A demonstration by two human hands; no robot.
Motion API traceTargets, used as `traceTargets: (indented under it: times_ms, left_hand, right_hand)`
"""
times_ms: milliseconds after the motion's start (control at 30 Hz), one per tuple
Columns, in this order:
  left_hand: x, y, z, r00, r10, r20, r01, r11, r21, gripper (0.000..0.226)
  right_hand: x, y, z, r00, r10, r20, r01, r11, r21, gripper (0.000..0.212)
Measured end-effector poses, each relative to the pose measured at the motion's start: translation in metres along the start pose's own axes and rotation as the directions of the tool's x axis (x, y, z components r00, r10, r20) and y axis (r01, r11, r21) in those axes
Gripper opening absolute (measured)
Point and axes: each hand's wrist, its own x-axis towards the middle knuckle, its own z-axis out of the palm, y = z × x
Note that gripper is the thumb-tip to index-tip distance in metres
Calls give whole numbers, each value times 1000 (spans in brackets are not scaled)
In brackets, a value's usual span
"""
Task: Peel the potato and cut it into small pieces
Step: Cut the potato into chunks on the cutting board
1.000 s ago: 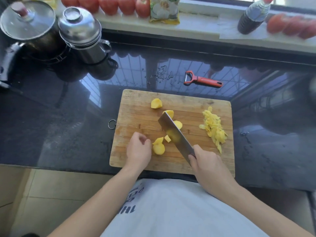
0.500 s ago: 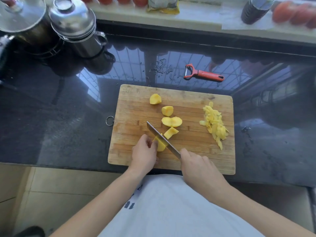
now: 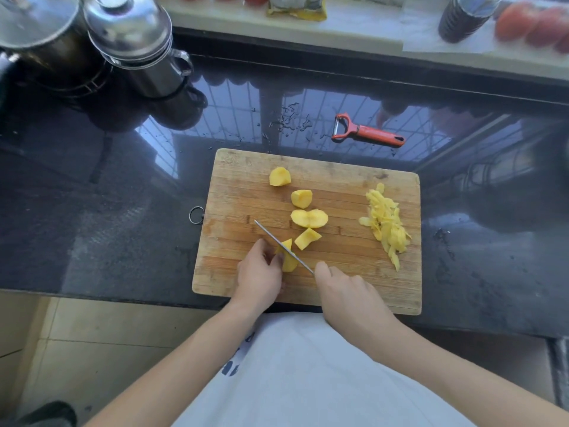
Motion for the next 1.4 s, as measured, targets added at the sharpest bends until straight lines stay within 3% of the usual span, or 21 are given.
traceTargets:
  times_ms: [267, 467, 567, 633, 700, 800, 933, 1033, 1400]
  left_hand:
    - [4, -4, 2, 1000, -4, -5, 4, 1000, -4, 12]
    - [3, 3, 0, 999, -49, -6, 49, 999, -13, 15]
    - [2, 4, -2, 1000, 0, 0, 0, 1000, -5, 14]
    - [3, 1, -4, 999, 40, 30, -41, 999, 34, 28]
    - [2, -1, -4, 997, 58, 53, -60, 997, 48, 36]
    - [-4, -2, -6, 997, 44, 60, -44, 999, -3, 26]
    - [-12, -3, -8, 988, -91, 128, 117, 970, -212, 13]
    - [-17, -10, -8, 976, -143, 167, 185, 943, -276, 6]
    - [-14, -17, -11, 981, -127, 146, 167, 936, -310, 11]
  right_hand:
    - [14, 1, 8, 1000, 14, -14, -13, 998, 68, 25]
    - [23, 15, 24, 989, 44, -144, -13, 977, 213, 17]
    - [20, 21, 20, 987, 90, -135, -41, 944, 327, 16]
    - [18, 25, 17, 986, 98, -138, -42, 933, 357, 16]
    - [17, 27, 14, 985, 87, -150, -28, 933, 359, 16]
    - [16, 28, 8, 985, 85, -152, -27, 936, 350, 15]
    - [12, 29, 3, 981, 104, -167, -32, 922, 387, 16]
    - [6, 27, 0, 981, 67, -180, 4, 930, 368, 15]
    - [-9, 12, 17, 997, -24, -76, 38, 982, 184, 22]
